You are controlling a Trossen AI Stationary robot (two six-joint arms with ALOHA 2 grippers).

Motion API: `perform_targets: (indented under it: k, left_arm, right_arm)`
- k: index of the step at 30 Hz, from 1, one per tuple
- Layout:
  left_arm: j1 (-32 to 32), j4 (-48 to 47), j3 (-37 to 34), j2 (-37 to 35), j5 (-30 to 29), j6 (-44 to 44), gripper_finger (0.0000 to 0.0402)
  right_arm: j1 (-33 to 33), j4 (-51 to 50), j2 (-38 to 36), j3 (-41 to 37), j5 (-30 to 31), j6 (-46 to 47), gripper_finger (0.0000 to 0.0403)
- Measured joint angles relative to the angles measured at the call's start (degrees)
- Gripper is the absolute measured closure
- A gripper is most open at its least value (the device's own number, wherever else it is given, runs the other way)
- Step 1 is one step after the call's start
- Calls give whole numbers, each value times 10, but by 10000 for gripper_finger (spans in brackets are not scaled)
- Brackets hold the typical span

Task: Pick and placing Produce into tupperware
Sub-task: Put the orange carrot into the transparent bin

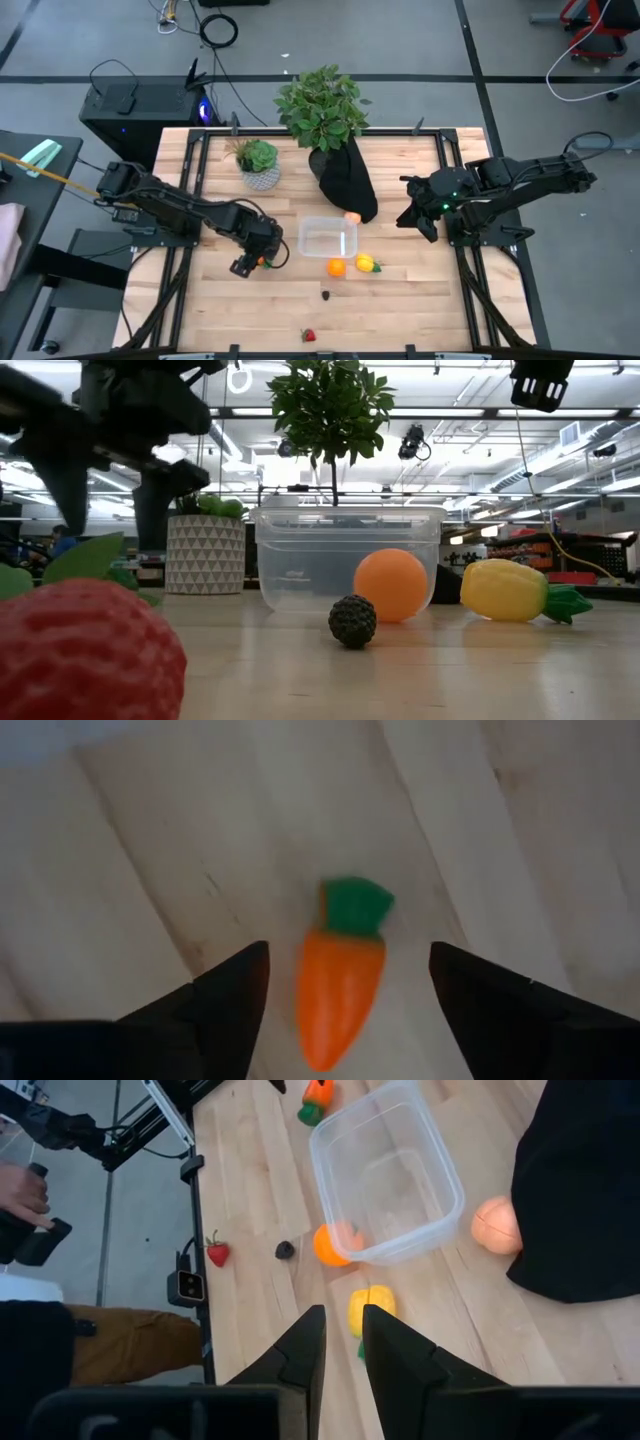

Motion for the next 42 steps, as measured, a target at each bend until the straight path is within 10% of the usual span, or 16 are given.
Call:
perform_targets:
  k: [42]
  left_arm:
    - [-5,114,-90,33,-25,-166,104]
  right_arm:
    - [0,3,0,0,24,2,325]
